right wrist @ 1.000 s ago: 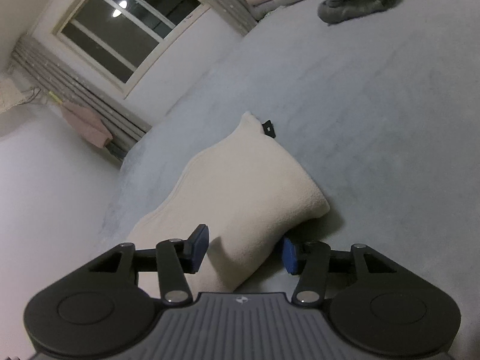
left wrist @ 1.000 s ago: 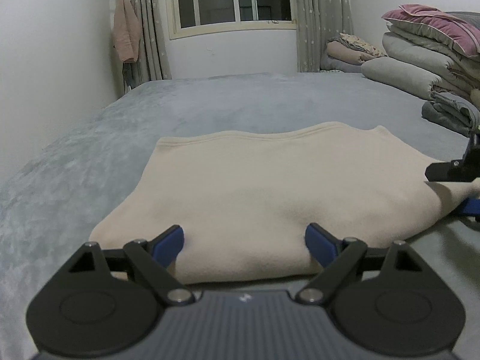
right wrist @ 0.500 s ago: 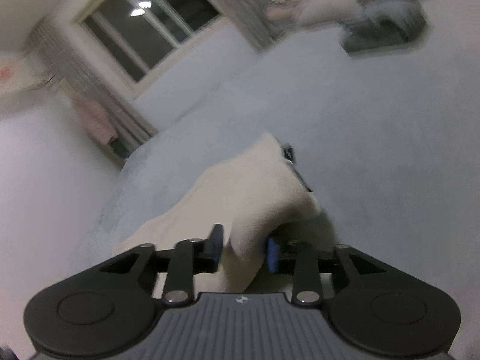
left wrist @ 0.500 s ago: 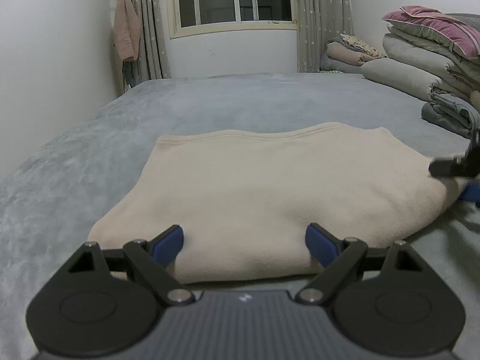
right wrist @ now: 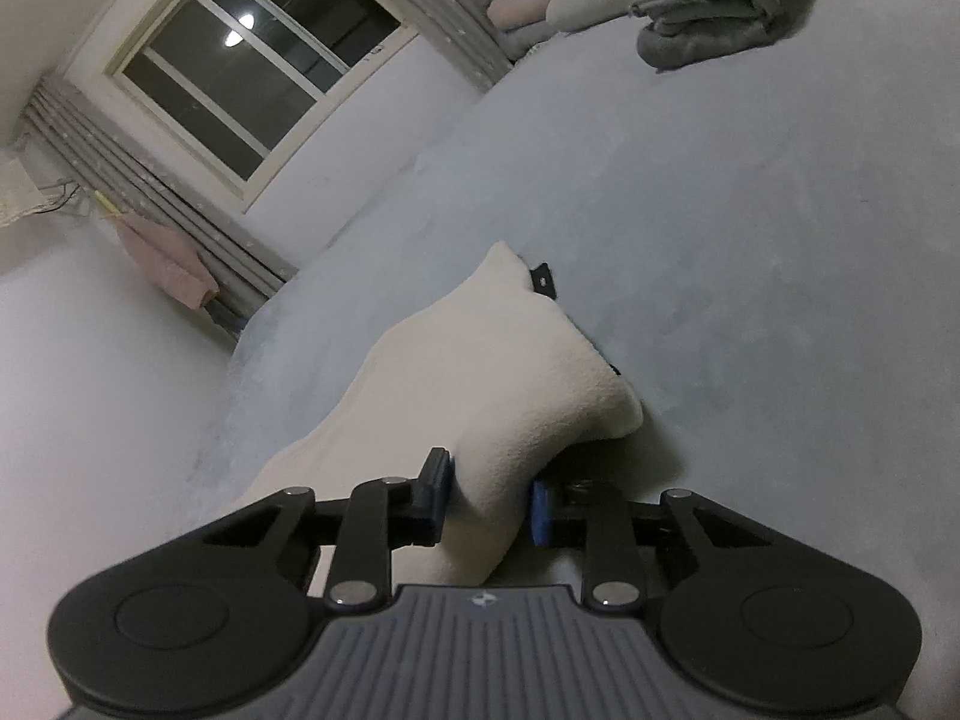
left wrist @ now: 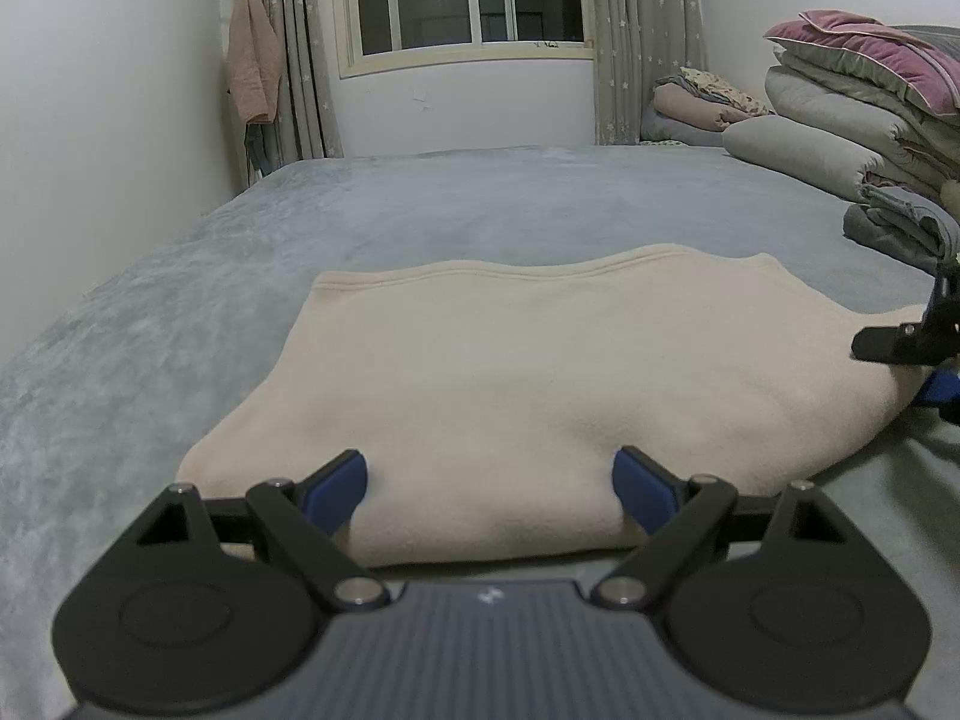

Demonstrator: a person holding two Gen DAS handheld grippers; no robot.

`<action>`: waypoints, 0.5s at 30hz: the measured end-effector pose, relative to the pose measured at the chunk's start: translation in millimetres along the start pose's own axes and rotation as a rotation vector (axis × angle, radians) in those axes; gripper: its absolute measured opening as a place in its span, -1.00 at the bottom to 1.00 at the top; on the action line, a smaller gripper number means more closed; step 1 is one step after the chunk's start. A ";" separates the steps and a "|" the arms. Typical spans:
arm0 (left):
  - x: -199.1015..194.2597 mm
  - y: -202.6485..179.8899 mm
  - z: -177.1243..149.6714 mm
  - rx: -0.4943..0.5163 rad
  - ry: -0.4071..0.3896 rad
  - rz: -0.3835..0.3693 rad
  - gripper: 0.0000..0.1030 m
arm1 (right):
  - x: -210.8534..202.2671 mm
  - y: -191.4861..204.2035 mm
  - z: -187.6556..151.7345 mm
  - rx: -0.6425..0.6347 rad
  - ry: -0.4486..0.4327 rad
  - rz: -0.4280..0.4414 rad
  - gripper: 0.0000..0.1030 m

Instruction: Fold clothes

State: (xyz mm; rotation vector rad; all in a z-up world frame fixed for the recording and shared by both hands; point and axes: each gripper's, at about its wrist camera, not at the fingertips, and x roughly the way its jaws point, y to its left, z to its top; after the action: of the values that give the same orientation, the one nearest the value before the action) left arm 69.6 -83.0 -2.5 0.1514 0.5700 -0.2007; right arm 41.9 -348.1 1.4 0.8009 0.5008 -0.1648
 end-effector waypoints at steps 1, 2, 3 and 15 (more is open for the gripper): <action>0.1 0.0 0.1 0.000 0.000 0.000 0.73 | -1.1 1.6 -0.2 -0.009 -0.004 0.000 -0.51; 0.2 0.0 0.2 0.001 0.000 0.001 0.73 | -2.4 4.1 -0.7 -0.021 -0.011 0.001 -0.51; 0.2 0.0 0.3 0.001 0.000 0.001 0.73 | -3.9 8.7 -1.4 -0.044 -0.022 0.005 -0.51; 1.8 1.8 0.0 0.002 -0.001 0.002 0.75 | 7.3 -24.3 -4.2 0.219 0.041 0.041 -0.44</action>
State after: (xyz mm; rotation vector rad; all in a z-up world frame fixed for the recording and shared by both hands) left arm 71.5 -81.6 -3.4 0.1538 0.5688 -0.1989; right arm 38.9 -361.5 -20.3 1.0295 0.5098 -0.1669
